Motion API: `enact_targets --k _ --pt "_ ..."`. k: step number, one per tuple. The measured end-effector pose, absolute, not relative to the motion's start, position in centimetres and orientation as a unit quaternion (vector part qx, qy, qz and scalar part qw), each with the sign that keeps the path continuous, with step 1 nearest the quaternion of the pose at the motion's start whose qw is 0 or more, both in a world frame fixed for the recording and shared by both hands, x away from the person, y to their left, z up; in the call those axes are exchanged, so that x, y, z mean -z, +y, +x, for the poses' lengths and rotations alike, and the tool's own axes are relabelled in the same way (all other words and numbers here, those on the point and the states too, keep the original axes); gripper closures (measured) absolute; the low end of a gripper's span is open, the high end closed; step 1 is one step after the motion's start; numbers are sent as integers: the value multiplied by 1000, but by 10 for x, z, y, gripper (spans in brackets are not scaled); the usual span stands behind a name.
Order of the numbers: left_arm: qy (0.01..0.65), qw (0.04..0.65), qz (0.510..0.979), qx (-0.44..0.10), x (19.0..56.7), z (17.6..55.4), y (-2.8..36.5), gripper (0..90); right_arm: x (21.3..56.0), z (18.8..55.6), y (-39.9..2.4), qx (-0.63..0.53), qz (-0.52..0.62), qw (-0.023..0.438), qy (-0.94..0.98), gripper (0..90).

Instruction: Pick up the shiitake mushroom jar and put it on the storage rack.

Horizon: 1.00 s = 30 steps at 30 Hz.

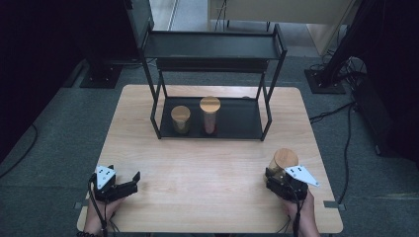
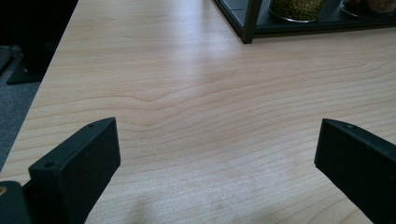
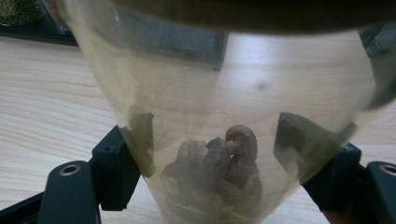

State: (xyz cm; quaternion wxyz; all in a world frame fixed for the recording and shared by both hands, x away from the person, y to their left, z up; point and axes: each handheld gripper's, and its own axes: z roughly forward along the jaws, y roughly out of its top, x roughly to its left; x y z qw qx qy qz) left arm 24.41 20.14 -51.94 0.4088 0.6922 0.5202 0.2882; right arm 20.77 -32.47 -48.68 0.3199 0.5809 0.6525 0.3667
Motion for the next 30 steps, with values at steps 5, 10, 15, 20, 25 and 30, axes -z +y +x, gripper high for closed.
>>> enact_targets --k 5,10,15,20,25,30 --pt "520 409 692 -288 519 244 201 5 486 212 -319 -367 578 317 656 251" --pt "520 409 692 -288 519 244 201 5 484 217 -313 -368 573 313 662 251" --pt "520 409 692 -287 519 244 202 5 481 223 -306 -372 568 312 665 251" --pt "520 411 691 -288 519 244 202 5 478 230 -300 -374 563 311 668 251" --pt "520 410 692 -287 519 244 202 5 474 237 -293 -377 557 311 672 251" --pt "519 411 692 -288 519 244 201 5 473 243 -284 -379 550 311 677 251"
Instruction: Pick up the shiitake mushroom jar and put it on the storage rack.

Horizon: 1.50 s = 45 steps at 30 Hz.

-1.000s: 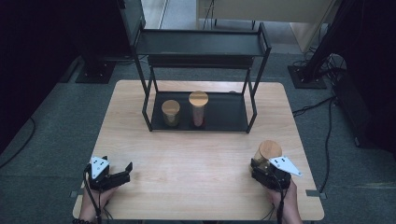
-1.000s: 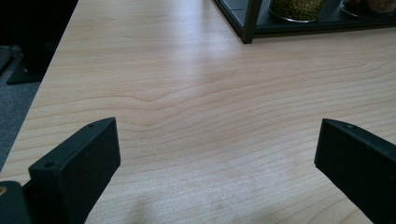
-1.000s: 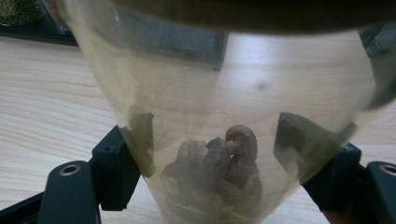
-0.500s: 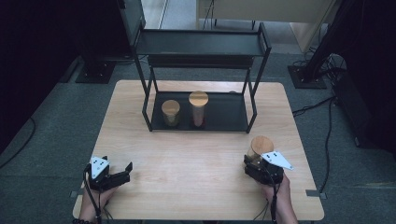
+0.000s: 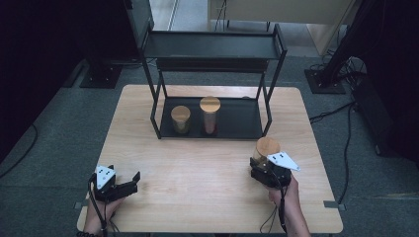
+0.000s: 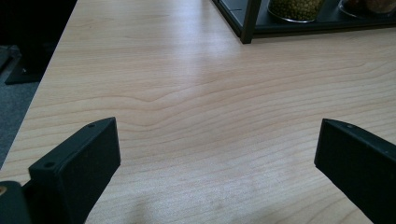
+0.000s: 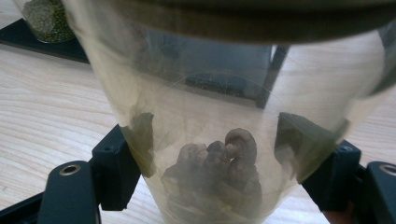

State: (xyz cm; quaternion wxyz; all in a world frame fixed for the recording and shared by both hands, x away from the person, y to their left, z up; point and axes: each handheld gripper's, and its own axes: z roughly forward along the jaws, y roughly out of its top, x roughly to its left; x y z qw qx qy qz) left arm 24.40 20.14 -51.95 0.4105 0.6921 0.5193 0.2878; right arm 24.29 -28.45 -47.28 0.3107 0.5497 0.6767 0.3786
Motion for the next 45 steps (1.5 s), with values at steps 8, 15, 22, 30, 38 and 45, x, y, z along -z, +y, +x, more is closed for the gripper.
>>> enact_targets --k 8,15,22,30,38,45 --pt "519 410 692 -288 519 244 201 5 472 256 -270 -379 543 304 685 251" --pt "519 411 692 -288 519 244 202 5 469 268 -261 -380 539 305 687 251" --pt "519 412 692 -288 519 244 202 5 466 279 -254 -379 534 306 691 251" --pt "519 412 691 -288 519 244 201 5 465 292 -248 -378 537 305 690 251" --pt "519 412 692 -287 519 244 202 5 465 302 -244 -374 538 304 691 251" --pt "520 413 691 -287 519 244 202 5 464 312 -242 -371 539 305 692 251"
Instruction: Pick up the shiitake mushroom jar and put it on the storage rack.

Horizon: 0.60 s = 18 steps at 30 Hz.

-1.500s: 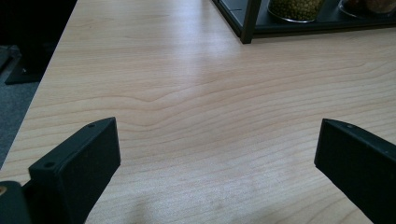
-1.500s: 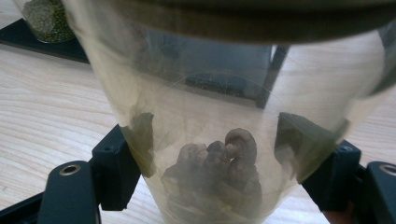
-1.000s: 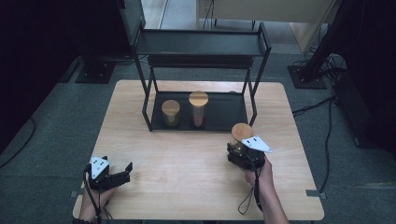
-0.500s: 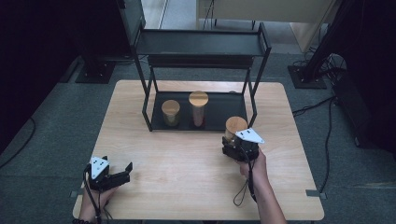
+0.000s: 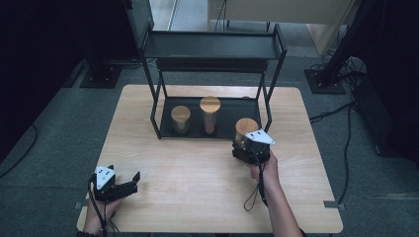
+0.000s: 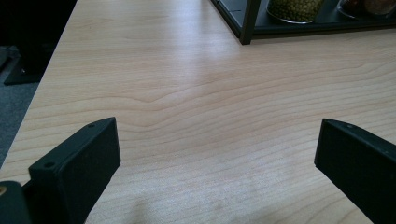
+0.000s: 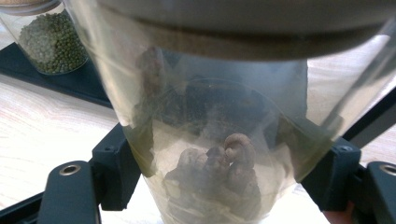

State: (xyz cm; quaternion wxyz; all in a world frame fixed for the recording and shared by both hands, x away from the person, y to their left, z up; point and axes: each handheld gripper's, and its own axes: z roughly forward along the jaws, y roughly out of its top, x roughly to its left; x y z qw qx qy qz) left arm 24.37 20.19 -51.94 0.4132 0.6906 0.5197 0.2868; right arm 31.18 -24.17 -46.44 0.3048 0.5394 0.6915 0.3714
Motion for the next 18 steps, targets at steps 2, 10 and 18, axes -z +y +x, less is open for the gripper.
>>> enact_targets --k 2,10,18 --pt "520 413 691 -287 519 244 202 5 464 314 -241 -371 539 305 692 251" --pt "520 414 690 -287 519 244 202 5 460 324 -237 -370 539 306 692 251" --pt "520 414 690 -286 519 244 202 5 457 334 -236 -365 541 309 691 251"
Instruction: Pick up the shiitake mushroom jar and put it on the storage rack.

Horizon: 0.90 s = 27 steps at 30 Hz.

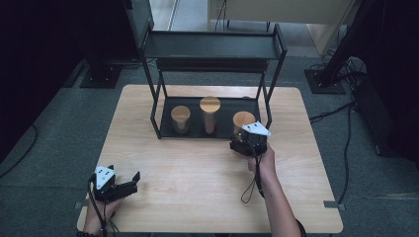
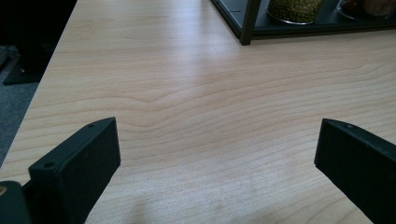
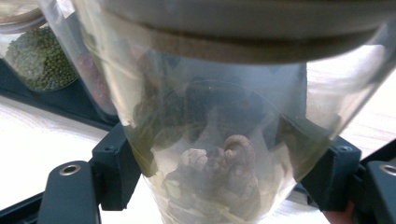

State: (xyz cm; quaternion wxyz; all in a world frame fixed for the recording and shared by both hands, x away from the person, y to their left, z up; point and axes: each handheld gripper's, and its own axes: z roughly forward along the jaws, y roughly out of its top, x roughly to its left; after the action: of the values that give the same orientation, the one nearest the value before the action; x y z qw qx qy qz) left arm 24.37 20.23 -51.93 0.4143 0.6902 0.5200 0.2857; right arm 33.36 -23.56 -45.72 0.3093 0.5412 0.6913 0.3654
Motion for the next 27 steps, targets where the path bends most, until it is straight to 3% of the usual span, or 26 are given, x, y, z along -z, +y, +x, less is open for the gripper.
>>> enact_targets --k 27 --pt "522 418 687 -283 519 244 203 5 452 379 -228 -358 559 307 682 251"
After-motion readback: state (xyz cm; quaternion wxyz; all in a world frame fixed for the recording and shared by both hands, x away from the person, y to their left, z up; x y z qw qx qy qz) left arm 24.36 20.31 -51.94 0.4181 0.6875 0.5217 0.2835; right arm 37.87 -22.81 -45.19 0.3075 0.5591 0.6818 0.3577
